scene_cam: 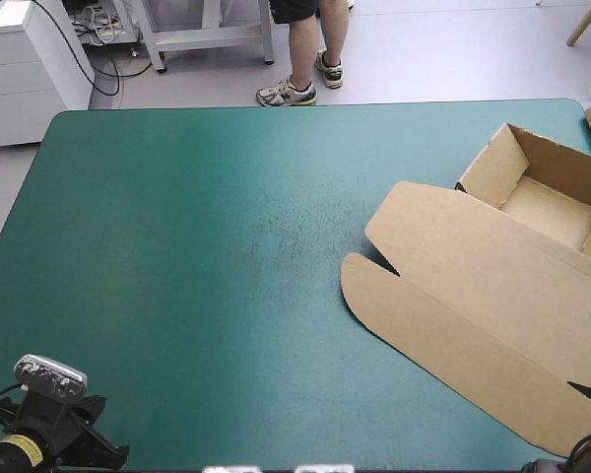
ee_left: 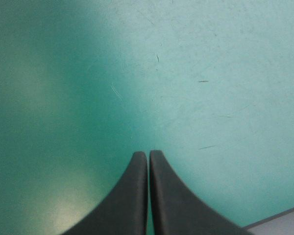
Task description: Fold the box
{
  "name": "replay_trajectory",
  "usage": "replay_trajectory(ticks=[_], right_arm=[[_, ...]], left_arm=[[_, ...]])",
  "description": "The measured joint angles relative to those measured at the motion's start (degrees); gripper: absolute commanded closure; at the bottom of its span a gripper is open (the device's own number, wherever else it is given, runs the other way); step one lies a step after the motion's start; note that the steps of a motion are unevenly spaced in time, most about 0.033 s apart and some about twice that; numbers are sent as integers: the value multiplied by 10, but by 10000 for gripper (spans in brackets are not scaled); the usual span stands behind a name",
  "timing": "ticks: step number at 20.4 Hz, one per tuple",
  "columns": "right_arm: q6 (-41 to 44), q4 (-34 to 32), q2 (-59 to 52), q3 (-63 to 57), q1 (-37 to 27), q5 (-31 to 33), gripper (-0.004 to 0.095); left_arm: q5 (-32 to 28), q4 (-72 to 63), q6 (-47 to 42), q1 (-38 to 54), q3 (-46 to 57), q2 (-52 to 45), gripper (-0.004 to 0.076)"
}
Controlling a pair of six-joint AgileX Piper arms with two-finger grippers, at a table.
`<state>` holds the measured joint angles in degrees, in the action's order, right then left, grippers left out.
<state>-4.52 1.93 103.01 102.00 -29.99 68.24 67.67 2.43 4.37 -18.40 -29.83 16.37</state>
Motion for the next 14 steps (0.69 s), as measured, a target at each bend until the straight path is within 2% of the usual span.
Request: replay_trajectory(ticks=[1, 3, 5, 8, 14], right_arm=[[-2, 6, -7, 0, 0, 0, 788], [-8, 33, -28, 0, 0, 1, 917], [-28, 83, -66, -5, 1, 2, 909], [-37, 103, -130, -20, 24, 4, 909], [-50, 104, -280, -140, 159, 8, 910]], left_arm=[[0, 0, 0, 0, 0, 0, 731], [0, 0, 0, 0, 0, 0, 731], [0, 0, 0, 0, 0, 0, 731], [0, 0, 0, 6, 0, 0, 731], [-1, 0, 0, 82, 0, 0, 731]])
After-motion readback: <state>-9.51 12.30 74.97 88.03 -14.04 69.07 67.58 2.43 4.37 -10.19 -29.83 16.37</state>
